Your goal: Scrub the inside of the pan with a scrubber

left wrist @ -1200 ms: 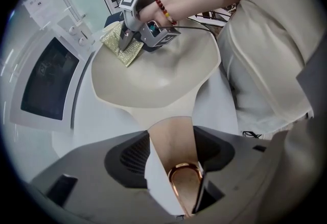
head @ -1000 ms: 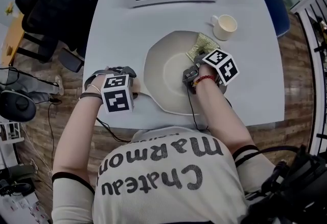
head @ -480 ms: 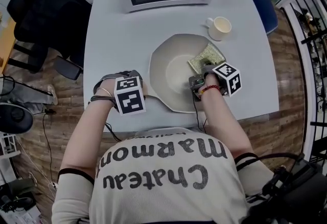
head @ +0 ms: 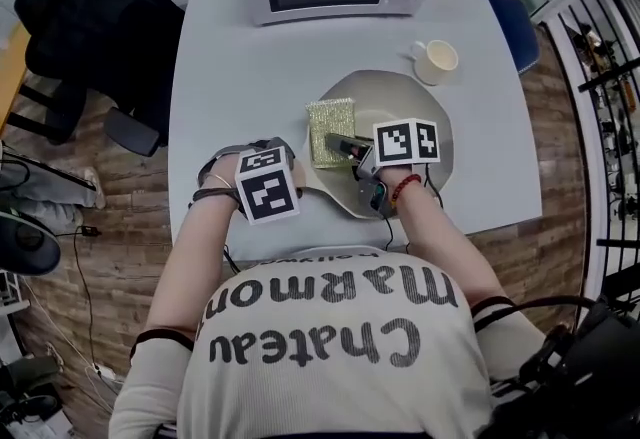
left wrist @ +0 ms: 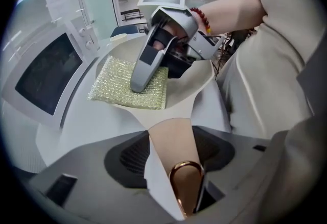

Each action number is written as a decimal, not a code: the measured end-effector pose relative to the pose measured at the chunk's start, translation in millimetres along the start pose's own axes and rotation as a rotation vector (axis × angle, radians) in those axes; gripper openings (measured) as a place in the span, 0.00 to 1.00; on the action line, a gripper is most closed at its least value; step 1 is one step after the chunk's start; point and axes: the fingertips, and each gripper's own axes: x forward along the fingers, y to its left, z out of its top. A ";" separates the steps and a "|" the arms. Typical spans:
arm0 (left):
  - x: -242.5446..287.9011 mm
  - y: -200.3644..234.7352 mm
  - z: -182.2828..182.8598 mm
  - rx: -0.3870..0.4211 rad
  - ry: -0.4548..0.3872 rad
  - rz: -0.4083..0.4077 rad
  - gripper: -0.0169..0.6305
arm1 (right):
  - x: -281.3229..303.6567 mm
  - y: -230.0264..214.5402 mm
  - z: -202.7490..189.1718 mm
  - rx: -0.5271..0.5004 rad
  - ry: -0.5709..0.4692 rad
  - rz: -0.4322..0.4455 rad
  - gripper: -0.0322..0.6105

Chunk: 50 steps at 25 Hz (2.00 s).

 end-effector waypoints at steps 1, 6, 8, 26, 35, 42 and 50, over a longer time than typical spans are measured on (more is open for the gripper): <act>0.0 -0.1 0.0 0.003 -0.002 -0.001 0.45 | 2.9 -5.0 1.4 -0.015 0.010 -0.036 0.15; -0.6 3.2 1.0 0.030 0.004 0.004 0.45 | 18.8 -27.0 8.4 -0.112 0.063 -0.205 0.15; -0.1 3.1 1.5 0.032 0.001 0.005 0.45 | 21.4 -35.8 9.2 -0.176 0.094 -0.268 0.15; 0.4 1.4 1.1 0.008 -0.026 -0.012 0.45 | 6.4 -83.7 30.0 -0.678 0.347 -0.699 0.14; -0.2 1.9 -3.9 0.002 -0.020 0.005 0.45 | -27.2 -121.3 58.6 -0.751 0.338 -0.910 0.14; 0.3 1.7 -1.9 -0.009 -0.051 0.000 0.45 | -68.8 -152.3 67.3 -0.864 0.381 -1.146 0.14; 1.0 1.3 -1.2 -0.028 -0.051 0.019 0.44 | -98.6 -166.6 70.4 -1.093 0.487 -1.326 0.14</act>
